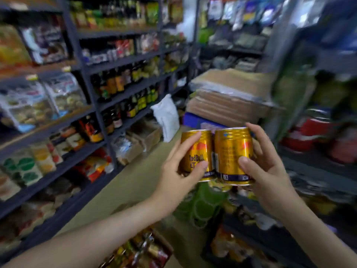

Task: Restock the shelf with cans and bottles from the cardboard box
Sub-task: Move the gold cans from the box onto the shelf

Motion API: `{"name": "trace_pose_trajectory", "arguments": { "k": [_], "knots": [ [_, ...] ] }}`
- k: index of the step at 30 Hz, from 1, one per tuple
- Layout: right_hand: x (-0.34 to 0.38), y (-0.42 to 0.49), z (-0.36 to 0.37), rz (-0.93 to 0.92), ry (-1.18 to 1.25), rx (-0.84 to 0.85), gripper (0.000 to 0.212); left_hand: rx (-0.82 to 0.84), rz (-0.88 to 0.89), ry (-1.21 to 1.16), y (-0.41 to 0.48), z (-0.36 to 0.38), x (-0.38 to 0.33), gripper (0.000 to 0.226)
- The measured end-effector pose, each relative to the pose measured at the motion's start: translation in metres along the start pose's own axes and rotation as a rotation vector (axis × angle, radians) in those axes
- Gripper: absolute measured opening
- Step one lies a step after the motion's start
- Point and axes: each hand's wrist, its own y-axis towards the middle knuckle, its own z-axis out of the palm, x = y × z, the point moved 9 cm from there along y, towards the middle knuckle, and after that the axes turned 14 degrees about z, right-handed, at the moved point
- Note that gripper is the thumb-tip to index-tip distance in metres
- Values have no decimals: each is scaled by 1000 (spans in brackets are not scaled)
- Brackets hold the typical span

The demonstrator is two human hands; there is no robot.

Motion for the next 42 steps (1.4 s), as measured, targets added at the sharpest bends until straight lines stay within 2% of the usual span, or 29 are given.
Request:
{"name": "trace_pose_trajectory", "arguments": {
  "k": [5, 9, 11, 14, 18, 23, 29, 34, 38, 42],
  "knots": [
    [59, -119, -137, -66, -24, -157, 62, 177, 126, -141, -1, 162, -79, 49],
    [104, -223, -246, -82, -140, -269, 70, 290, 180, -253, -20, 303, -140, 50],
    [126, -267, -299, -85, -188, -338, 63, 329, 217, -312, -24, 366, -175, 49],
    [158, -316, -370, -105, -201, -442, 52, 377, 310, -308, -14, 445, -221, 50],
    [199, -353, -440, -144, -248, -532, 50, 419, 393, -277, 12, 527, -265, 49],
    [240, -378, -515, -242, -281, -646, 51, 432, 537, -229, 49, 604, -309, 48],
    [289, -376, -607, -293, -435, -718, 51, 305, 630, -193, 103, 668, -321, 47],
    [323, -350, -697, -247, -575, -814, 48, 372, 558, -111, 157, 723, -309, 62],
    [329, -336, -761, -170, -591, -903, 47, 482, 508, -99, 175, 760, -295, 59],
    [324, -324, -810, -82, -655, -993, 51, 494, 498, -102, 175, 781, -286, 56]
  ]
}}
